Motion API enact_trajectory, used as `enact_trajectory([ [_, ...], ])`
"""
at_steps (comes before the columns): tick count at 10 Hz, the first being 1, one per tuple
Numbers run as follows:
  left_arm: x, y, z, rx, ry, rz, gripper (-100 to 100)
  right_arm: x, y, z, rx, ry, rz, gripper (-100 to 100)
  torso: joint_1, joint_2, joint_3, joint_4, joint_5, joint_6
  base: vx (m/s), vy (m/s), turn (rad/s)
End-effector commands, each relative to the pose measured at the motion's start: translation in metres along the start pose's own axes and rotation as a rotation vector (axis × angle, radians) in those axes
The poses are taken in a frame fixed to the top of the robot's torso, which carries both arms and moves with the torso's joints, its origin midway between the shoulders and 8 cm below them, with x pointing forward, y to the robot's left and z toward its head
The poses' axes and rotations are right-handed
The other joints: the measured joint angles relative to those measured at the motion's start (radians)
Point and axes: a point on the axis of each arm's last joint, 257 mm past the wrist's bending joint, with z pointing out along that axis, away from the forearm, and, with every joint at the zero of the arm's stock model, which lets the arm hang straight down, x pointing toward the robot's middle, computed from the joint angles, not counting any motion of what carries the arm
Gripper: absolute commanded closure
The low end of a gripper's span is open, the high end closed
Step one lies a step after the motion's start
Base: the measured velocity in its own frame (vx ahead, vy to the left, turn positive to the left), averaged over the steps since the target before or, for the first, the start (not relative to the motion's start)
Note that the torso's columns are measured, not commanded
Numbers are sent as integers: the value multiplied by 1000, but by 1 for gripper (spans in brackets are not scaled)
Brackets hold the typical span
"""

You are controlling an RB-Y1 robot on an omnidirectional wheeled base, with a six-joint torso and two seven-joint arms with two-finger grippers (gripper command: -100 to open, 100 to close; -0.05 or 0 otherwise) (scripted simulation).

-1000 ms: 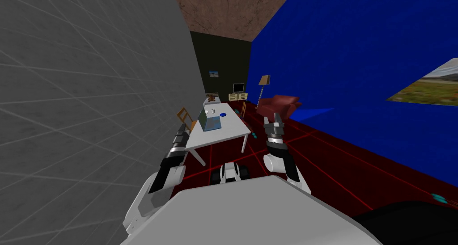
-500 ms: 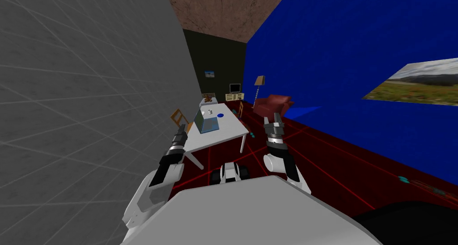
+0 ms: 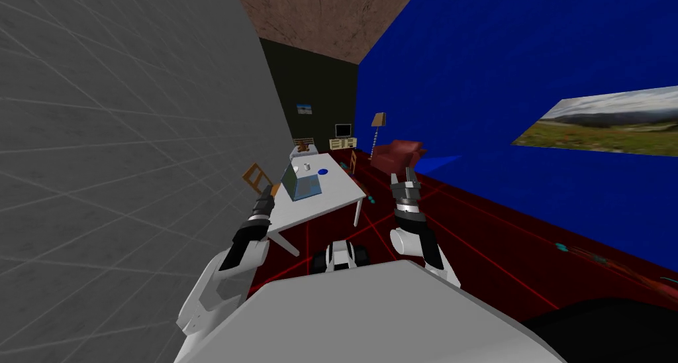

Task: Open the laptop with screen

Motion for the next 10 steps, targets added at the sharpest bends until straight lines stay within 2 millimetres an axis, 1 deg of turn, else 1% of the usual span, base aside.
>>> enact_trajectory([
  [1,-12,16,8,-63,-19,25,-100,0,0,0,0,0,0,0,0,0,0,0,0,1,32,20,-163],
  [2,-12,18,8,-71,-19,25,-100,0,0,0,0,0,0,0,1,-1,0,0,0,1,24,19,-54],
  [6,-38,45,16,-179,-59,69,-100,0,0,0,0,0,0,0,1,-1,0,0,0,0,31,19,-151],
  [7,-38,46,16,-185,-59,68,-100,0,0,0,0,0,0,0,1,-1,0,0,0,0,19,19,-34],
  [10,-58,63,19,-258,-90,96,-100,0,0,0,0,0,0,0,0,0,0,0,0,1,20,12,-113],
])
